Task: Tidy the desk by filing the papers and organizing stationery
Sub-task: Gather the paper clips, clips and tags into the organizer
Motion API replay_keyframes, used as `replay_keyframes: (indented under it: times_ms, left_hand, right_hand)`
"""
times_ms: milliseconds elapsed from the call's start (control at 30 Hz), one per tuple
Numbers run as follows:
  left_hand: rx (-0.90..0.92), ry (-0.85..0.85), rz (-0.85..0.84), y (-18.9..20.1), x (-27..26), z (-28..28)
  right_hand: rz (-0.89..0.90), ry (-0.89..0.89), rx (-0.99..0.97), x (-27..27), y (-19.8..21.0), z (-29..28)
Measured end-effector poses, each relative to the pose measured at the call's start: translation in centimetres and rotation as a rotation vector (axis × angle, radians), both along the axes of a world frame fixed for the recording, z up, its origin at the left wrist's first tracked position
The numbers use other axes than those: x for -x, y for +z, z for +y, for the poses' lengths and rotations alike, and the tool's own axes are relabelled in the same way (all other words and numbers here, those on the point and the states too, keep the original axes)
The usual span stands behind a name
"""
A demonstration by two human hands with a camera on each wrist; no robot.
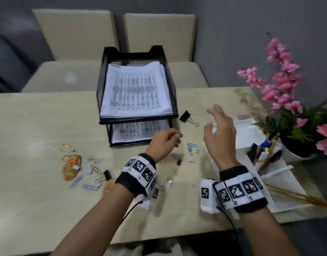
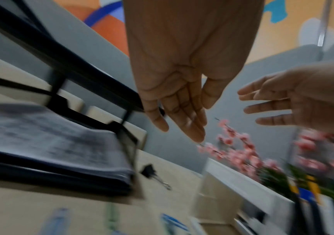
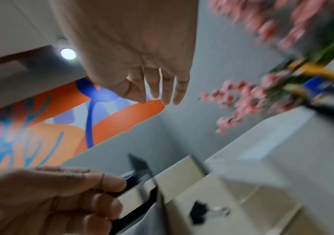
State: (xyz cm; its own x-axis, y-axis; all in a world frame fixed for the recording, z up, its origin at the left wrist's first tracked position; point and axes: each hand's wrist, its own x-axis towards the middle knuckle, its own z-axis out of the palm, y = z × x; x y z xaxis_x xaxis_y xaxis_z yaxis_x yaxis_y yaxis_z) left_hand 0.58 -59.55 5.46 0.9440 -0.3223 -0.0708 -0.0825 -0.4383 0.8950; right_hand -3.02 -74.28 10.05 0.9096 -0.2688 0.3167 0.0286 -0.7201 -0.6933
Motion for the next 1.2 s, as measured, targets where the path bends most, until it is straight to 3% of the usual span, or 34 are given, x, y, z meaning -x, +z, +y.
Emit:
replay_keyframes:
  times_ms: [167, 333, 500, 800, 900, 1000, 1100, 1200]
  left_hand:
    - [-0.067, 0.317, 0.049, -1.8, 0.2, 13.7]
    - [-0.050, 0.543, 0.168, -3.8, 1.1, 24.5]
    - [-0.045, 0.652, 0.260, -6.0, 1.6, 31.2]
    - [0.024, 0.641, 0.370, -7.6, 1.8, 34.9]
    - [0.117, 0.638, 0.441, -8.0, 1.3, 34.2]
    - [0.247, 0.647, 0.494, -7.7, 0.5, 33.0]
    - [0.430, 0.638, 0.563, -7.3, -0.5, 31.9]
    - [0.591, 0.765, 0.570, -6.7, -1.4, 31.8]
  right_hand:
    - [0.106, 0.375, 0.066, -2.0, -2.1, 11.7]
    - [0.393, 0.702, 0.182, -3.5, -5.7, 22.3]
    - [0.608, 0.663, 0.304, -5.5, -9.9, 28.8]
    - [0.644, 0.612, 0.584, -7.2, -12.7, 32.1]
    - [0.653, 0.519, 0.469, -7.0, -12.3, 31.4]
    - [0.640, 0.479, 0.041, -6.2, -11.7, 31.1]
    - [0.662, 0.661, -0.191, -5.1, -10.5, 31.9]
    - [0.664, 0.745, -0.203, -5.5, -10.2, 32.7]
